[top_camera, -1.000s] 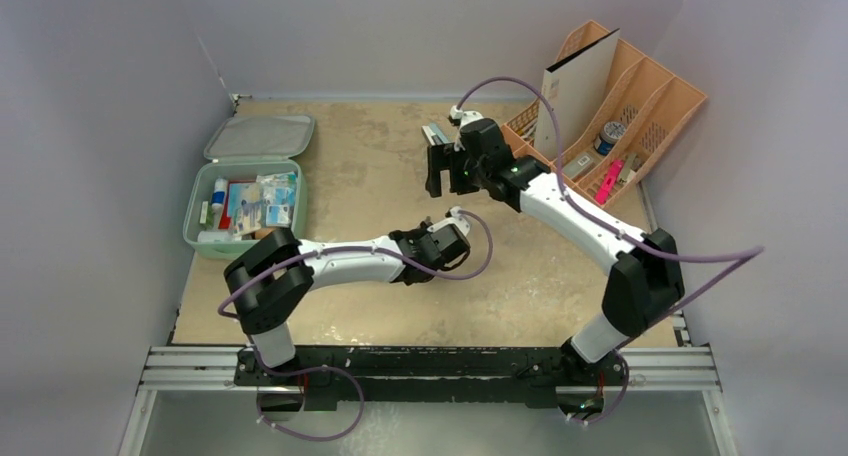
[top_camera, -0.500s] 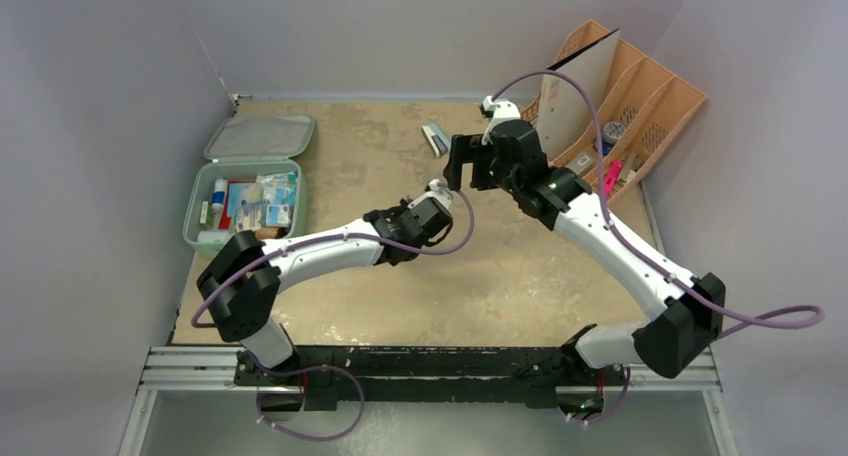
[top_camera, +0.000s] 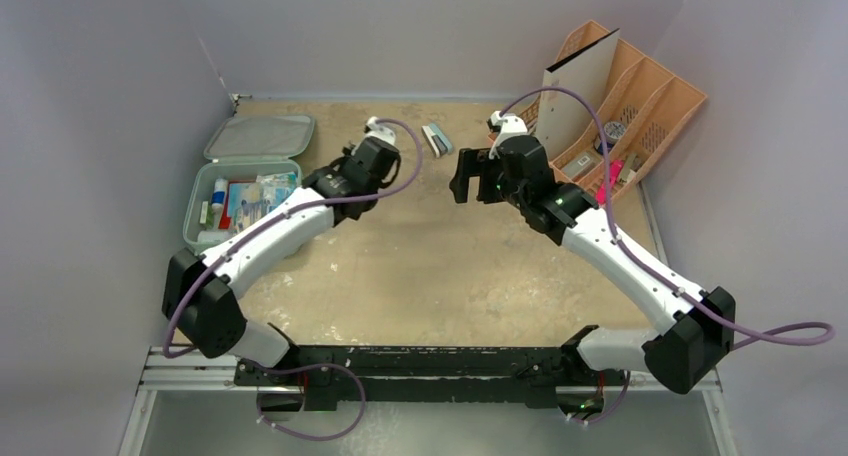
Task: Organize the medicine kit
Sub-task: Pick up the scissors from the center of the board, then place the scissors in the medicine box.
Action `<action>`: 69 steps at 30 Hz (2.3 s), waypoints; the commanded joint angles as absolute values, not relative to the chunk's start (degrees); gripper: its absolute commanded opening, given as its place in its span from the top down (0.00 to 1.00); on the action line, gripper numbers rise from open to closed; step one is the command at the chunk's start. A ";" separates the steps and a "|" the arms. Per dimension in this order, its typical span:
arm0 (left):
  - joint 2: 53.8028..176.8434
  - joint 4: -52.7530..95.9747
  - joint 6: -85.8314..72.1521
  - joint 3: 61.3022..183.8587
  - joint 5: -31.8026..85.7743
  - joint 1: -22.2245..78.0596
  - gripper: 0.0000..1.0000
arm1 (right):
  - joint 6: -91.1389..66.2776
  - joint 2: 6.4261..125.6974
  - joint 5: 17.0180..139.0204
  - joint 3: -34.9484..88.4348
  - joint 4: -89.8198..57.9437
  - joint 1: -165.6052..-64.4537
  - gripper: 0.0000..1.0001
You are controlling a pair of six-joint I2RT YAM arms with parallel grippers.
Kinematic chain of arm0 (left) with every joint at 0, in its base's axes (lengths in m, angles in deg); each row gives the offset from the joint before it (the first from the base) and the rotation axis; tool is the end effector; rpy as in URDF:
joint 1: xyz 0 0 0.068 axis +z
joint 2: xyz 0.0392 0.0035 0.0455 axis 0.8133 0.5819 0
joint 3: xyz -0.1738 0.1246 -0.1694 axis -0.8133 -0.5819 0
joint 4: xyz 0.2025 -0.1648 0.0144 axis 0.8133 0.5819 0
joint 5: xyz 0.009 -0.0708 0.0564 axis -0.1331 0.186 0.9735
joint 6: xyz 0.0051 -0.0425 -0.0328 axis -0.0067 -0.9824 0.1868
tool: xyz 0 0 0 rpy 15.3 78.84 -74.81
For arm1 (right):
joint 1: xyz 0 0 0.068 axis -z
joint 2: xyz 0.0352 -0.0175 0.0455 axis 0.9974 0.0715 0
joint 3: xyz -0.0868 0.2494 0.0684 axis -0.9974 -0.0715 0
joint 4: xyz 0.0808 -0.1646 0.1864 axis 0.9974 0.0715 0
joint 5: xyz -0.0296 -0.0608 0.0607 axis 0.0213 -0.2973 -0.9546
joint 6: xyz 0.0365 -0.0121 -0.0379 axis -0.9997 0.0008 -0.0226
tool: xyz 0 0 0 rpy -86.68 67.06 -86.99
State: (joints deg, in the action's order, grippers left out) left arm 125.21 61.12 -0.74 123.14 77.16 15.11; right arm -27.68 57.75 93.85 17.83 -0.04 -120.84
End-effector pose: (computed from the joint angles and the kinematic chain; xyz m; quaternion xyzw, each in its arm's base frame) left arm 0.2589 -0.1813 0.3049 0.1381 0.8751 0.1890 0.4235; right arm 0.2427 0.1635 0.3576 -0.0536 0.8288 0.2121 0.5151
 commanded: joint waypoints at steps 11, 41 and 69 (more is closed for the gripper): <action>118.99 57.71 11.57 117.16 76.79 36.15 1.00 | -31.21 55.83 85.77 11.33 -6.40 -120.98 0.01; 132.46 42.15 17.65 111.18 80.99 53.72 1.00 | -32.38 52.56 79.00 7.08 -9.68 -120.99 0.01; 132.07 49.26 7.78 112.81 78.71 53.78 0.72 | -32.41 53.40 78.62 6.35 -10.69 -120.98 0.01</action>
